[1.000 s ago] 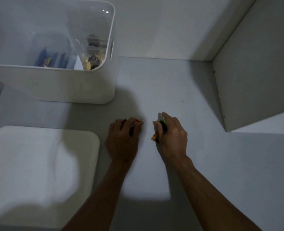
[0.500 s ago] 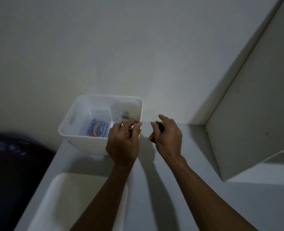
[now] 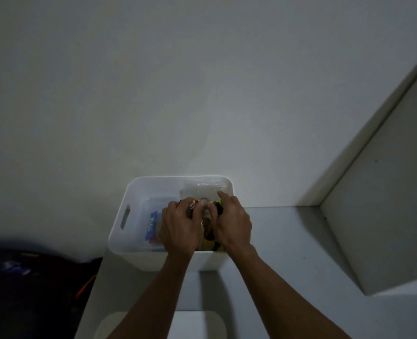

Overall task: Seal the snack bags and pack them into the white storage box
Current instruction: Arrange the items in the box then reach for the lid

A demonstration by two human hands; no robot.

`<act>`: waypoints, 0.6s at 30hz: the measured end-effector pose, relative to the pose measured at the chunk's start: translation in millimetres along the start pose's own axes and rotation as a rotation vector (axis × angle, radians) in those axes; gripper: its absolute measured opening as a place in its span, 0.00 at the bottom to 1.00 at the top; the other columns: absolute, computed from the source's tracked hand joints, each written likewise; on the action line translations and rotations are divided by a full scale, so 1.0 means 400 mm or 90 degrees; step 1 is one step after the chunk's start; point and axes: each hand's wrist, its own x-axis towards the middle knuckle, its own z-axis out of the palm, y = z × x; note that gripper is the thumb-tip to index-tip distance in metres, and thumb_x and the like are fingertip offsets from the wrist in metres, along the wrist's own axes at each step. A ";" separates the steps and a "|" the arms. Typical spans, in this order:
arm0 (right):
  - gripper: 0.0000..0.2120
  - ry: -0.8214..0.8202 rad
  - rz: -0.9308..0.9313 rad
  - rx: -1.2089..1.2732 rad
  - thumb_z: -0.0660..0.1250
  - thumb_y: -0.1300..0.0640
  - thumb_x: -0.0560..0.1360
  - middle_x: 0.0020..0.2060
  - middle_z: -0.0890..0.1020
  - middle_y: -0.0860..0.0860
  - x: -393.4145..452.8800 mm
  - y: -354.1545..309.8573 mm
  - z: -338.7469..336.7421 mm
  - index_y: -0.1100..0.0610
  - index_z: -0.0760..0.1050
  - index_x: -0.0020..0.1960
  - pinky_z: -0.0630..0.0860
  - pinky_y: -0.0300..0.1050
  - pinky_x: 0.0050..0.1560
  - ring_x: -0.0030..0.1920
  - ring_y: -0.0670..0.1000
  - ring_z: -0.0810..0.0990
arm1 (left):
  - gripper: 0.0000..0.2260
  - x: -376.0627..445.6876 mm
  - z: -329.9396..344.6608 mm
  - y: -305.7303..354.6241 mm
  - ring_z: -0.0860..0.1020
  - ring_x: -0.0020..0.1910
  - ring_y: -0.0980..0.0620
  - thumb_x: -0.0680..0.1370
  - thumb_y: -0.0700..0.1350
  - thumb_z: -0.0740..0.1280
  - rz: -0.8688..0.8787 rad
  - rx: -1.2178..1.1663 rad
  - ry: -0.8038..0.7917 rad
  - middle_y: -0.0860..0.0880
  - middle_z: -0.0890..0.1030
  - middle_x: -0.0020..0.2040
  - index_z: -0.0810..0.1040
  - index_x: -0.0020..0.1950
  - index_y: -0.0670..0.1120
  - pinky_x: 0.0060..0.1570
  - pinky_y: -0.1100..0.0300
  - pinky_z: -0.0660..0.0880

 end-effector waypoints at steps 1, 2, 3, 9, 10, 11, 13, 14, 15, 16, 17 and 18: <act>0.22 -0.012 0.008 -0.015 0.58 0.43 0.81 0.63 0.77 0.52 -0.002 0.003 0.005 0.50 0.68 0.72 0.76 0.50 0.53 0.58 0.56 0.78 | 0.19 0.004 0.014 -0.015 0.78 0.54 0.47 0.79 0.60 0.60 0.014 0.042 -0.039 0.46 0.80 0.54 0.80 0.58 0.49 0.55 0.51 0.73; 0.23 -0.019 0.016 -0.025 0.57 0.42 0.81 0.65 0.76 0.51 -0.008 0.006 0.007 0.49 0.67 0.72 0.75 0.51 0.55 0.59 0.56 0.78 | 0.20 0.004 0.026 -0.030 0.77 0.56 0.47 0.79 0.61 0.58 0.018 0.064 -0.071 0.46 0.79 0.57 0.78 0.59 0.48 0.59 0.51 0.72; 0.23 -0.019 0.023 -0.032 0.56 0.42 0.81 0.66 0.76 0.51 -0.014 0.008 0.009 0.49 0.66 0.72 0.75 0.51 0.56 0.61 0.55 0.77 | 0.22 0.005 0.035 -0.044 0.77 0.57 0.47 0.79 0.62 0.55 0.016 0.062 -0.092 0.46 0.79 0.59 0.77 0.59 0.48 0.61 0.51 0.72; 0.18 0.012 0.046 -0.016 0.54 0.49 0.82 0.64 0.78 0.51 -0.045 -0.003 -0.013 0.51 0.71 0.69 0.76 0.50 0.54 0.59 0.54 0.79 | 0.17 -0.014 0.011 -0.035 0.79 0.55 0.46 0.82 0.57 0.58 -0.026 -0.095 -0.051 0.45 0.81 0.55 0.80 0.53 0.46 0.57 0.44 0.76; 0.18 0.013 0.047 -0.015 0.54 0.50 0.82 0.64 0.78 0.51 -0.052 -0.005 -0.022 0.51 0.71 0.69 0.75 0.50 0.54 0.59 0.55 0.79 | 0.16 -0.021 -0.003 -0.029 0.78 0.56 0.45 0.82 0.56 0.59 -0.021 -0.107 -0.043 0.45 0.81 0.56 0.80 0.54 0.46 0.58 0.44 0.75; 0.18 0.011 0.046 -0.013 0.54 0.50 0.82 0.64 0.78 0.51 -0.060 -0.007 -0.032 0.51 0.71 0.69 0.75 0.50 0.55 0.60 0.55 0.78 | 0.16 -0.028 -0.019 -0.024 0.78 0.56 0.45 0.82 0.56 0.59 -0.013 -0.113 -0.035 0.45 0.81 0.57 0.80 0.55 0.46 0.59 0.45 0.74; 0.18 0.010 0.047 -0.005 0.55 0.50 0.82 0.65 0.76 0.51 -0.082 -0.010 -0.059 0.50 0.70 0.70 0.74 0.51 0.56 0.61 0.55 0.77 | 0.16 -0.045 -0.054 -0.014 0.78 0.57 0.46 0.82 0.54 0.59 0.011 -0.106 -0.013 0.45 0.81 0.57 0.81 0.57 0.46 0.59 0.51 0.72; 0.18 0.012 0.046 -0.002 0.55 0.50 0.82 0.66 0.76 0.50 -0.097 -0.012 -0.075 0.50 0.70 0.70 0.73 0.51 0.57 0.62 0.55 0.76 | 0.16 -0.056 -0.072 -0.010 0.78 0.57 0.46 0.81 0.54 0.59 0.014 -0.102 -0.002 0.45 0.81 0.58 0.81 0.57 0.46 0.59 0.52 0.71; 0.19 0.013 0.045 0.002 0.55 0.50 0.81 0.66 0.75 0.50 -0.113 -0.013 -0.090 0.49 0.69 0.70 0.73 0.52 0.58 0.63 0.55 0.75 | 0.16 -0.071 -0.089 -0.006 0.78 0.57 0.45 0.81 0.53 0.59 0.017 -0.100 0.007 0.46 0.82 0.58 0.82 0.58 0.46 0.58 0.53 0.71; 0.19 0.012 0.042 0.005 0.55 0.50 0.81 0.67 0.75 0.50 -0.132 -0.014 -0.105 0.49 0.69 0.71 0.73 0.52 0.58 0.64 0.56 0.75 | 0.16 -0.087 -0.107 -0.004 0.78 0.57 0.45 0.81 0.53 0.59 0.019 -0.100 0.016 0.46 0.82 0.58 0.82 0.58 0.46 0.58 0.52 0.72; 0.19 0.011 0.037 0.010 0.55 0.50 0.82 0.67 0.75 0.50 -0.154 -0.014 -0.120 0.49 0.69 0.71 0.73 0.52 0.58 0.64 0.56 0.75 | 0.16 -0.105 -0.123 -0.003 0.78 0.58 0.45 0.81 0.54 0.59 0.020 -0.102 0.026 0.46 0.82 0.58 0.82 0.58 0.47 0.59 0.51 0.72; 0.19 0.011 0.029 0.015 0.55 0.50 0.82 0.67 0.75 0.51 -0.177 -0.014 -0.135 0.49 0.69 0.71 0.73 0.52 0.58 0.64 0.56 0.75 | 0.17 -0.125 -0.140 -0.001 0.78 0.58 0.45 0.81 0.54 0.59 0.020 -0.105 0.035 0.46 0.82 0.58 0.82 0.58 0.47 0.60 0.49 0.73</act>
